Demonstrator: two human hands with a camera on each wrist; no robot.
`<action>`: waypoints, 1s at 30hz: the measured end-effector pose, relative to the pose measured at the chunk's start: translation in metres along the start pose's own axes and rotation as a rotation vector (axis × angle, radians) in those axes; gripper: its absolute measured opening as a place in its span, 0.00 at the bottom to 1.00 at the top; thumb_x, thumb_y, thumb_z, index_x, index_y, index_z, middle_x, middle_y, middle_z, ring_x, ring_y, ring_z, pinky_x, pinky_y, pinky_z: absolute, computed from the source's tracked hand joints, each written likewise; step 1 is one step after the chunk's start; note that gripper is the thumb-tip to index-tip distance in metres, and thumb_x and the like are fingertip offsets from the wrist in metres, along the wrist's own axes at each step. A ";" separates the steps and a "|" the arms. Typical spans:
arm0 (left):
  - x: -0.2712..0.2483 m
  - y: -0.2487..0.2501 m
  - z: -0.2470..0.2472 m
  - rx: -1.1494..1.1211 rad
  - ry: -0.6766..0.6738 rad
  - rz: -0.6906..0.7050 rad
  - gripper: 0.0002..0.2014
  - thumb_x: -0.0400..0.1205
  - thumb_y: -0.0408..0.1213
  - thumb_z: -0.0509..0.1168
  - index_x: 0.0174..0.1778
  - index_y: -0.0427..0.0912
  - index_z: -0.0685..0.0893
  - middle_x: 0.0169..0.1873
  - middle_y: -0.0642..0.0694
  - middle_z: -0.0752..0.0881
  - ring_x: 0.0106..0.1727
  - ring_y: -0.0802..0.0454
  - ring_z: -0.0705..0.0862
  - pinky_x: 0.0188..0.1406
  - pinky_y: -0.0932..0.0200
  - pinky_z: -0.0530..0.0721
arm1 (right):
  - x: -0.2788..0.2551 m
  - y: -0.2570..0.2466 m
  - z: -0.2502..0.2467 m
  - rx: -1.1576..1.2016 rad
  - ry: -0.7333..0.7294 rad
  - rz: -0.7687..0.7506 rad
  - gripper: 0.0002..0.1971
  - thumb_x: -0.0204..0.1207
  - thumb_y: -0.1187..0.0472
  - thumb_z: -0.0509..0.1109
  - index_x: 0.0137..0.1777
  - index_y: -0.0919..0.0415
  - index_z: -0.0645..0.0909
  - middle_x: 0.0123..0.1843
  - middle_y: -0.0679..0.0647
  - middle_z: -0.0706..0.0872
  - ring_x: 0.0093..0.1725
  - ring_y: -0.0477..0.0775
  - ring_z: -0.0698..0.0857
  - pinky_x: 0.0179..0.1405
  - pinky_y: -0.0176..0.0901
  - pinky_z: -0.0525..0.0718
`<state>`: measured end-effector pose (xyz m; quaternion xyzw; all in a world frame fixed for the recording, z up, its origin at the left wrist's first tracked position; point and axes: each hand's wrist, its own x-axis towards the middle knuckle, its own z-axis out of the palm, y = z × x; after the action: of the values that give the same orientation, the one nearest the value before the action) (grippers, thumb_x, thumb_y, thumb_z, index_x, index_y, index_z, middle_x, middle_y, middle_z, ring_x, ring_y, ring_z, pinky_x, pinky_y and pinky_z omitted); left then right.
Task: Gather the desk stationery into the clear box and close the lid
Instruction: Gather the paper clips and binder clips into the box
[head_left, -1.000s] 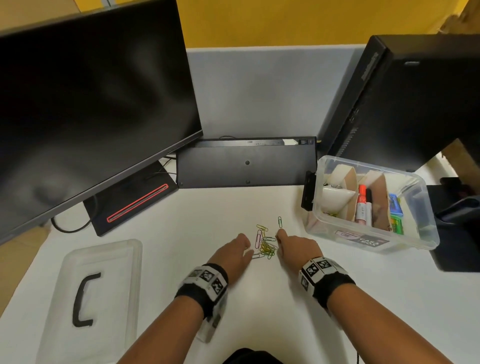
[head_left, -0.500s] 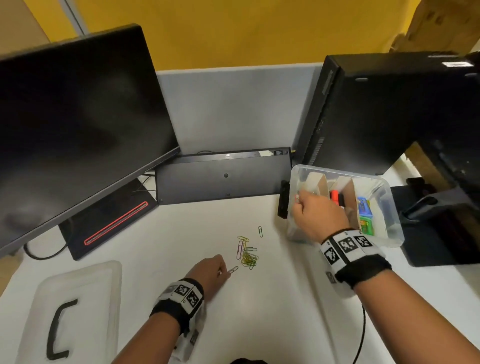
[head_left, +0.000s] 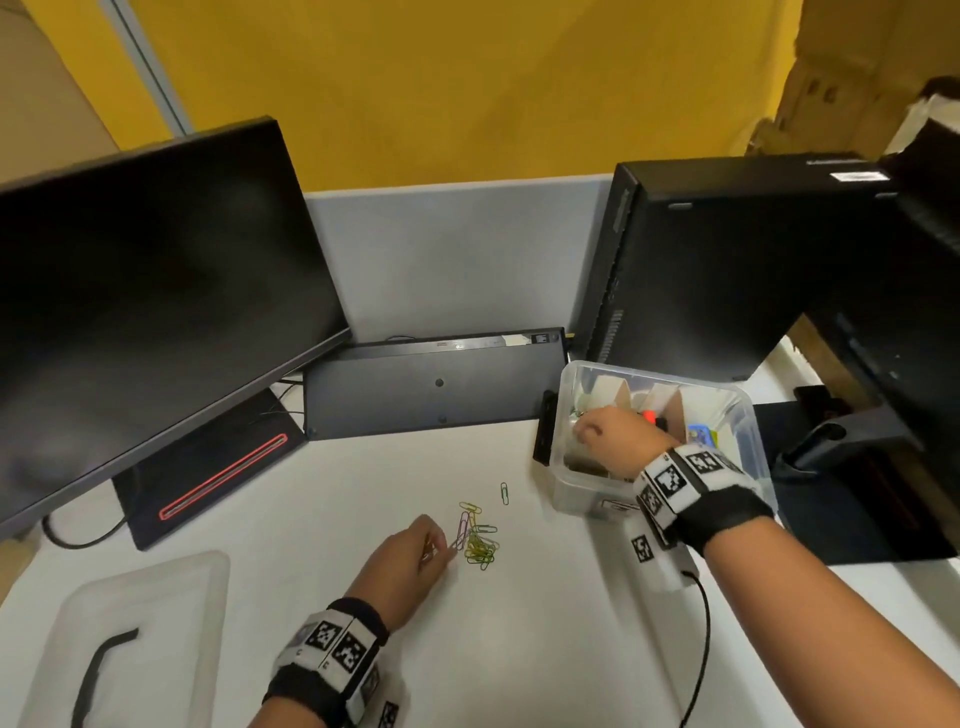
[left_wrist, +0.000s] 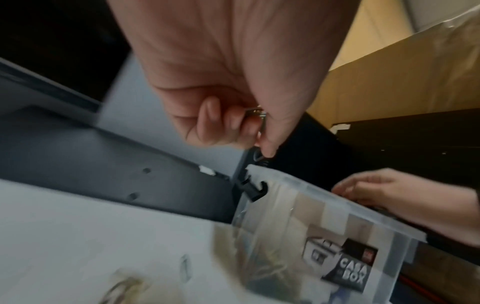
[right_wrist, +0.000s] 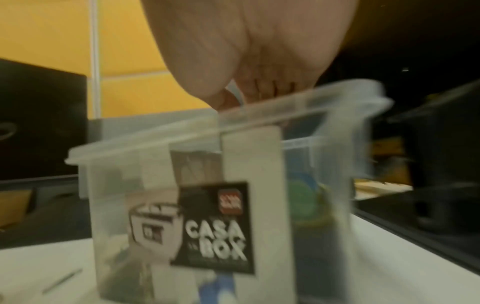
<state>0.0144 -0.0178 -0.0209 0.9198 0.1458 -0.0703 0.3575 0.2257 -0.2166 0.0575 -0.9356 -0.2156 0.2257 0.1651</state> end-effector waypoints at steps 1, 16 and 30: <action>-0.001 0.004 0.000 -0.010 0.008 -0.002 0.07 0.84 0.47 0.60 0.45 0.48 0.75 0.27 0.52 0.76 0.27 0.58 0.71 0.30 0.65 0.69 | -0.008 0.010 0.000 0.097 0.107 -0.048 0.14 0.83 0.63 0.57 0.61 0.60 0.83 0.59 0.55 0.85 0.57 0.54 0.83 0.59 0.42 0.78; 0.110 0.192 0.028 0.538 -0.071 0.164 0.13 0.85 0.33 0.57 0.65 0.37 0.71 0.55 0.38 0.85 0.54 0.39 0.85 0.51 0.48 0.81 | -0.056 0.134 0.046 -0.112 0.570 0.214 0.31 0.84 0.50 0.51 0.83 0.63 0.55 0.86 0.53 0.50 0.85 0.51 0.48 0.79 0.43 0.48; 0.115 0.201 0.016 0.313 -0.201 0.216 0.16 0.84 0.30 0.57 0.67 0.43 0.79 0.64 0.41 0.82 0.64 0.45 0.81 0.68 0.52 0.78 | -0.059 0.131 0.045 -0.133 0.576 0.176 0.30 0.83 0.50 0.51 0.83 0.62 0.55 0.85 0.56 0.53 0.85 0.53 0.49 0.81 0.47 0.50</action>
<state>0.1875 -0.1447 0.0689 0.9627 -0.0027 -0.1447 0.2286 0.1988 -0.3472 -0.0133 -0.9849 -0.0927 -0.0499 0.1375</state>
